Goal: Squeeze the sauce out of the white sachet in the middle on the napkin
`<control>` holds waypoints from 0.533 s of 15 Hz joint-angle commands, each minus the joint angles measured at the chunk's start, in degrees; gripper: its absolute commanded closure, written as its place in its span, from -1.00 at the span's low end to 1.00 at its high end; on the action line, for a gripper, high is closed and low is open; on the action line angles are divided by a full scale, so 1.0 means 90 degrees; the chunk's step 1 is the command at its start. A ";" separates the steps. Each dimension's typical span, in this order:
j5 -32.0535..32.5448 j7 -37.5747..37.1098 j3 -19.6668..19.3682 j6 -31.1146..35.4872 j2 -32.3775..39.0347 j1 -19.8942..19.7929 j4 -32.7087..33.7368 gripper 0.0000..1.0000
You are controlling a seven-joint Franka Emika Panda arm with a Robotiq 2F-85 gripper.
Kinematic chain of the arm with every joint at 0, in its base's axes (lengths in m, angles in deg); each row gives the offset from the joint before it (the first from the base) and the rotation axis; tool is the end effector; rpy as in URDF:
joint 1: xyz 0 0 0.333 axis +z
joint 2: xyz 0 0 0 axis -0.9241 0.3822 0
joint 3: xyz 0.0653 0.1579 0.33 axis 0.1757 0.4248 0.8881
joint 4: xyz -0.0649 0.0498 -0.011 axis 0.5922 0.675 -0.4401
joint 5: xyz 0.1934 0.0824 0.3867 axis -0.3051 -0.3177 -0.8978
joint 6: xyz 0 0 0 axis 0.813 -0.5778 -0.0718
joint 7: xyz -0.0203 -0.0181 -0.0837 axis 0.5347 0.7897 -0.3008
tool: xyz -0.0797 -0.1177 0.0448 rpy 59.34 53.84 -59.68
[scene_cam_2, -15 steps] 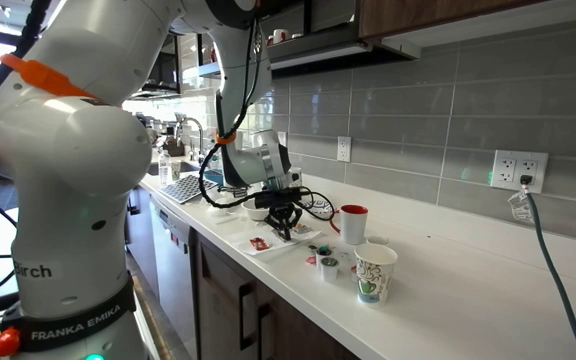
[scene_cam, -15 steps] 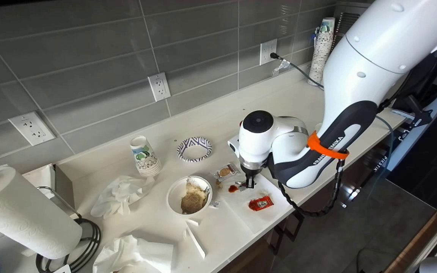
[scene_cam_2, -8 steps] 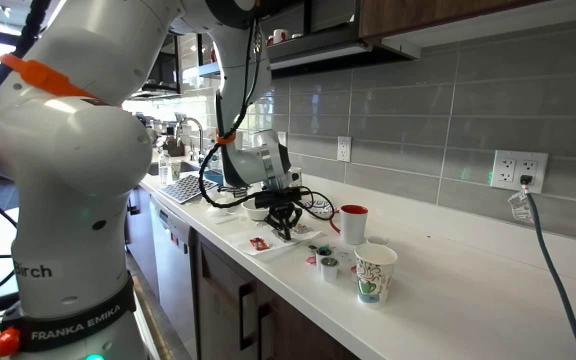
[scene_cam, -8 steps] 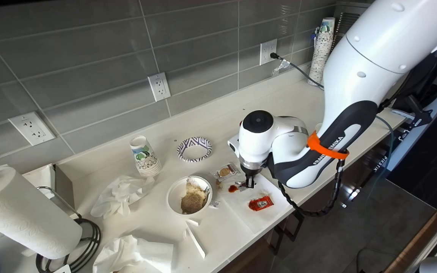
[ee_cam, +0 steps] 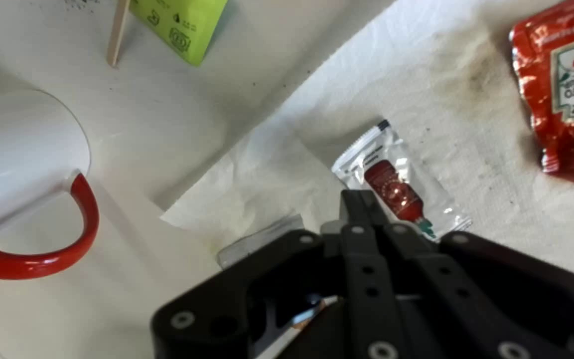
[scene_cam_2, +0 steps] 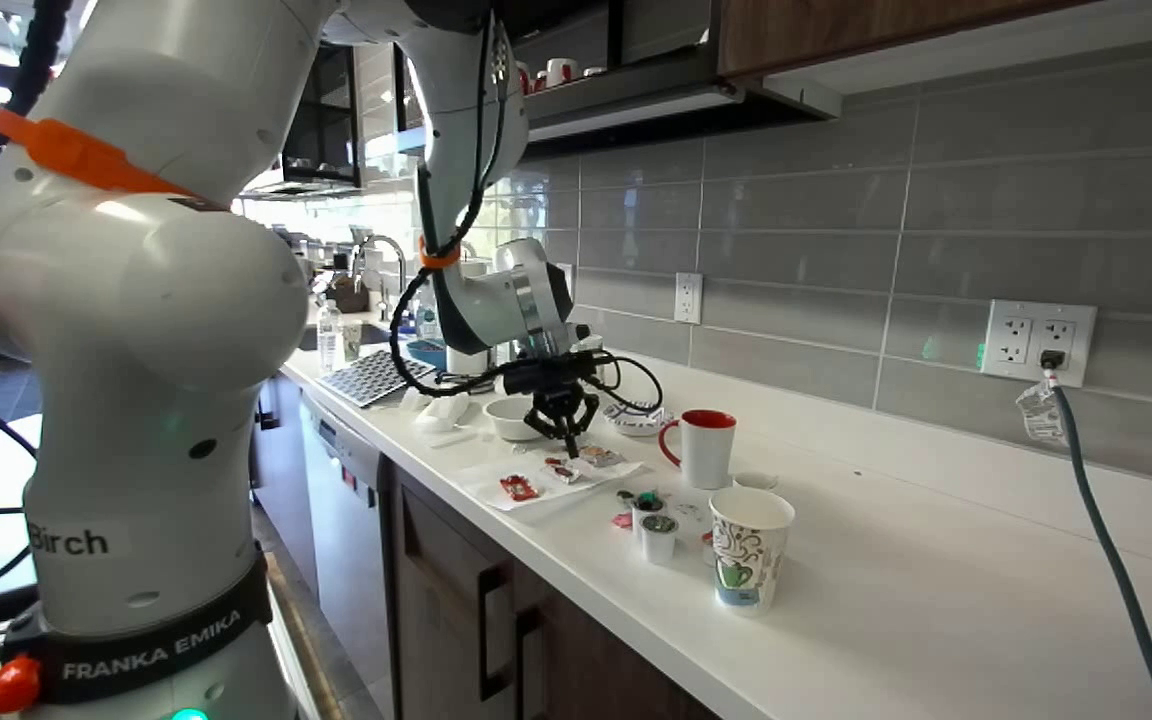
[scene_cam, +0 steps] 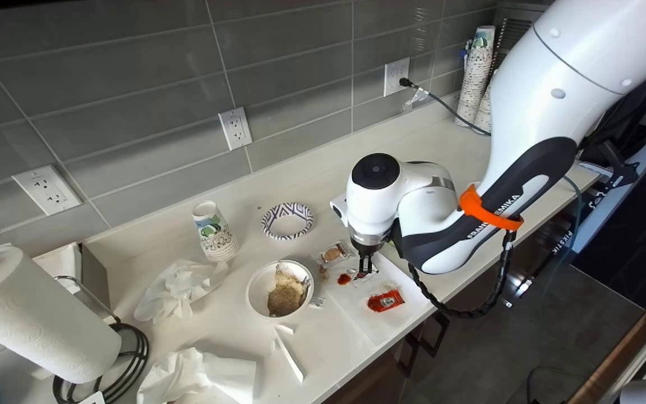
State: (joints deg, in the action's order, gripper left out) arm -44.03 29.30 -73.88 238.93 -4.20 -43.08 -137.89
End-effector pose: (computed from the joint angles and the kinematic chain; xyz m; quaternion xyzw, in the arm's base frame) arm 0.5428 0.2548 0.1601 0.8880 0.4332 0.0844 0.1287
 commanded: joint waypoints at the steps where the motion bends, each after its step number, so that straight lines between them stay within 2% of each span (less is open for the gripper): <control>1: -0.0047 0.0006 0.0302 -0.0152 -0.0172 -0.0165 -0.0206 1.00; 8: 0.0029 -0.0019 0.0403 0.0095 0.0025 -0.0263 -0.0263 1.00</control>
State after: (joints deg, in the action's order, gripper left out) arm -44.17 29.31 -70.96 238.76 -4.41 -44.55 -139.73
